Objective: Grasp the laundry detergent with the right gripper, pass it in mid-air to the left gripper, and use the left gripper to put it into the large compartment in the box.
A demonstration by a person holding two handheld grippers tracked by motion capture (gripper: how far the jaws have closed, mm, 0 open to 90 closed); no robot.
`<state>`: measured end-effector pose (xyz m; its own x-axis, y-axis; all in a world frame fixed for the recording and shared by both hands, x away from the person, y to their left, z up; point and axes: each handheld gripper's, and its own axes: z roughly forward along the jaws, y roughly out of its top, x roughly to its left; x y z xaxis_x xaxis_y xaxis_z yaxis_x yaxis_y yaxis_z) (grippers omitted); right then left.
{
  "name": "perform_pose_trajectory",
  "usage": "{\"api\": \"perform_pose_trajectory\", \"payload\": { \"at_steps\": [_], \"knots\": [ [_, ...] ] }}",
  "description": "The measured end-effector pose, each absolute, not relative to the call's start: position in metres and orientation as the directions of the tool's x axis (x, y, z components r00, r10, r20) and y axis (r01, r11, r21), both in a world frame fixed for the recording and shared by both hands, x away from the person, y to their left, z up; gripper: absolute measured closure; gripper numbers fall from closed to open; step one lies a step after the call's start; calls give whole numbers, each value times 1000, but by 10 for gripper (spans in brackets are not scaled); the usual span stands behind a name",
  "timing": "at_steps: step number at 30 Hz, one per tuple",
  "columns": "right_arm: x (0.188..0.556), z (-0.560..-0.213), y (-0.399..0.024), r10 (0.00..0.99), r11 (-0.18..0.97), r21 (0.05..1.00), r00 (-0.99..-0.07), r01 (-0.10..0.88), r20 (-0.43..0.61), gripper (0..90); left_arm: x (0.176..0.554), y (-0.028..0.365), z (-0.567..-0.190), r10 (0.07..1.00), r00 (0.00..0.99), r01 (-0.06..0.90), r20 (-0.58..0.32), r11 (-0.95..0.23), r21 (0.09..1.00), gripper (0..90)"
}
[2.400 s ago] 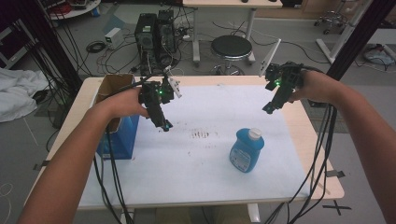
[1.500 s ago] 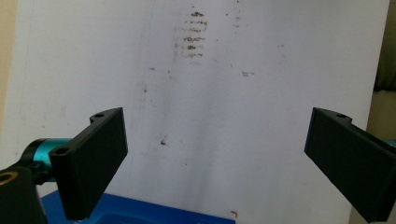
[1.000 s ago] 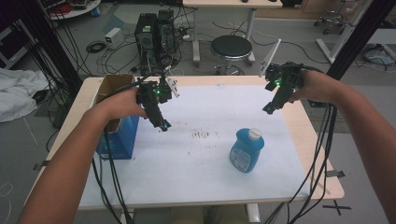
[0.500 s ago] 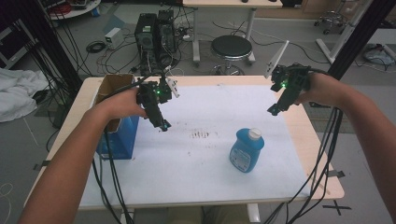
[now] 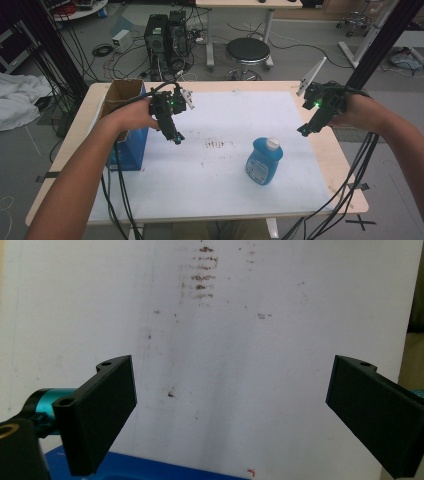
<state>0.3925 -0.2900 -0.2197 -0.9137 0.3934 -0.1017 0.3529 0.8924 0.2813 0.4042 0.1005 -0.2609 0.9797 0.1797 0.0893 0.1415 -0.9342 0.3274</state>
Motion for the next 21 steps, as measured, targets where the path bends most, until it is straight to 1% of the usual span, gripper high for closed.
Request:
{"api": "perform_pose_trajectory", "payload": {
  "at_steps": [3,4,7,8,9,10,13,14,18,21],
  "knots": [
    [389,-224,-293,411,884,284,-906,371,-97,109,404,100,-261,175,980,137,91,-936,324,60],
    [385,-229,-297,431,875,285,-897,391,-94,108,403,100,-262,173,981,135,89,-935,328,60],
    [382,-232,-299,450,865,292,-888,407,-95,109,402,100,-264,171,982,134,85,-934,330,60],
    [377,-237,-302,477,849,303,-875,433,-86,109,402,100,-266,168,982,133,83,-935,329,59],
    [377,-237,-302,477,849,303,-875,433,-86,109,402,100,-266,168,982,133,83,-935,329,60],
    [373,-240,-305,501,835,308,-862,457,-78,109,402,100,-267,168,982,132,82,-935,329,60],
    [369,-245,-307,520,819,316,-853,479,-56,109,401,101,-270,168,983,134,78,-935,328,60],
    [366,-249,-309,550,795,323,-834,513,-30,108,401,101,-270,169,982,134,78,-934,330,59],
    [358,-256,-310,570,774,342,-822,534,-7,109,400,100,-270,169,982,134,79,-934,332,60],
    [355,-260,-310,586,764,337,-810,551,-4,109,400,99,-271,169,982,134,80,-935,329,60]
  ]
}}
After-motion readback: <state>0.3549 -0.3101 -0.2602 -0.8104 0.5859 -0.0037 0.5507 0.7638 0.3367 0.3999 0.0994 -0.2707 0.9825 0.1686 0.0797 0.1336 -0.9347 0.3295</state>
